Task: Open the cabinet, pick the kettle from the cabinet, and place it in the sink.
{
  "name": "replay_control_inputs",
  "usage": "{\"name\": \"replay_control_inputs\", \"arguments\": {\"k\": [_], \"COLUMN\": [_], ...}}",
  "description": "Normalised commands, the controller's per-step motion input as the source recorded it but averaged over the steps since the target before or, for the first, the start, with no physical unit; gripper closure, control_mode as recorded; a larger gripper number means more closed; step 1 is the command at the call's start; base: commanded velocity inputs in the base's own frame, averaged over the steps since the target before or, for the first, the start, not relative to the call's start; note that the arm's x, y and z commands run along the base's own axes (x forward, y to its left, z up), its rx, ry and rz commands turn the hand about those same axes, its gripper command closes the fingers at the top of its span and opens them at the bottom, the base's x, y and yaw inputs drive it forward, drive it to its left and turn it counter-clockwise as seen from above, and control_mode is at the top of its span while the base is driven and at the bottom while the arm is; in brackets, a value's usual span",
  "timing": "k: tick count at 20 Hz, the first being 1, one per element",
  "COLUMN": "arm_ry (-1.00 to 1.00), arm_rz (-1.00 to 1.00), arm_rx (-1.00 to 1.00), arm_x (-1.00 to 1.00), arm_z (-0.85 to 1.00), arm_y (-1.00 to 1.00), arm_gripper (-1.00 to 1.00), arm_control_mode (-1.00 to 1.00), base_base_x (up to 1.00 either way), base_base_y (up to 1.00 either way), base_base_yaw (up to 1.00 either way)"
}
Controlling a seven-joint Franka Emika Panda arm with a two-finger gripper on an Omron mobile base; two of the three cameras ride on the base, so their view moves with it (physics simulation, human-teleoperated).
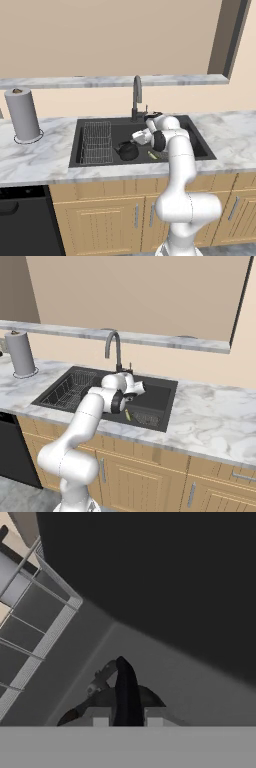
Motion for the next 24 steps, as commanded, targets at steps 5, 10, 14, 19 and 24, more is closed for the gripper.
{"name": "replay_control_inputs", "arguments": {"k": [5,10,14,19,24], "arm_ry": [-0.02,-0.02,-0.06,-0.09,-0.09], "arm_rz": [0.00,0.00,0.00,0.00,0.00], "arm_rx": [0.00,0.00,0.00,0.00,0.00], "arm_x": [-0.08,-0.12,-0.08,-0.06,-0.05], "arm_z": [-0.20,-0.17,-0.12,-0.08,-0.10], "arm_y": [0.03,0.02,0.01,0.00,0.03], "arm_gripper": [1.00,1.00,1.00,1.00,1.00], "arm_control_mode": [-1.00,-1.00,-1.00,-1.00,-1.00], "base_base_x": [0.00,0.00,0.00,0.00,0.00], "base_base_y": [0.00,0.00,0.00,0.00,0.00], "base_base_yaw": [0.00,0.00,0.00,0.00,0.00]}}
